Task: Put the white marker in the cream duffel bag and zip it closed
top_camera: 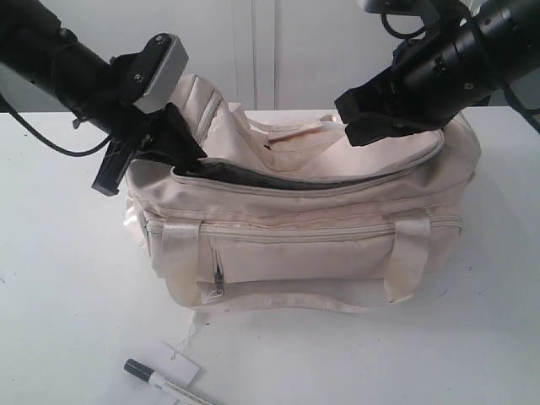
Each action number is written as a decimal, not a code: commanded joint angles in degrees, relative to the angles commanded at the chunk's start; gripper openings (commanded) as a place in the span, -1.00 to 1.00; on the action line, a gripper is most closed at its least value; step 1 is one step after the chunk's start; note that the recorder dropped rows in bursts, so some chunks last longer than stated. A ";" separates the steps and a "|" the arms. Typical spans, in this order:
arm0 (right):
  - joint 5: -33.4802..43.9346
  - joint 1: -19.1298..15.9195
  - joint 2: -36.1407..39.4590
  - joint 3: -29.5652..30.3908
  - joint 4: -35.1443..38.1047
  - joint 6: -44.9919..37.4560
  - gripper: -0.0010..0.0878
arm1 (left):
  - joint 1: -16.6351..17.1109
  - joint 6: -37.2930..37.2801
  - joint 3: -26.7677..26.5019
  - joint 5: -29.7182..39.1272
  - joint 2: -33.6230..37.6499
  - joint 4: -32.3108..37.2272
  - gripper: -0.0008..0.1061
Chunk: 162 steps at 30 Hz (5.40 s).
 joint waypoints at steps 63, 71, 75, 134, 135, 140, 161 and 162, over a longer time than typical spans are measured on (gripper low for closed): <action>-21.54 15.60 1.52 13.89 25.05 -51.29 0.04 | 0.00 -46.39 -2.30 -4.84 -0.87 -9.08 -0.99; -23.37 16.28 3.68 14.60 26.66 -54.24 -0.06 | 0.00 -46.39 -2.30 -4.84 -0.87 -9.08 -0.99; -23.77 16.28 4.42 14.60 30.80 -54.24 -0.27 | 0.00 -46.39 -2.30 -4.84 -0.87 -9.08 -0.99; -13.71 16.28 4.44 13.75 30.35 -62.72 -0.98 | 0.00 -46.13 -2.30 -40.44 0.18 -10.96 -0.99; -13.71 16.28 4.65 13.75 30.35 -62.72 -0.98 | 0.00 -46.13 -2.30 -40.68 0.18 -10.96 -0.99; -13.95 16.28 4.77 13.75 30.35 -62.72 -0.98 | 0.00 -46.13 -2.30 -40.91 0.18 -10.96 -0.99; -10.50 16.28 4.53 13.75 19.42 -62.61 -0.98 | 0.00 -46.13 -2.30 -40.93 0.18 -8.29 -0.99; -10.35 16.28 4.53 13.75 18.74 -62.61 -0.98 | 0.00 -46.13 -2.30 -40.93 0.18 -8.29 -0.99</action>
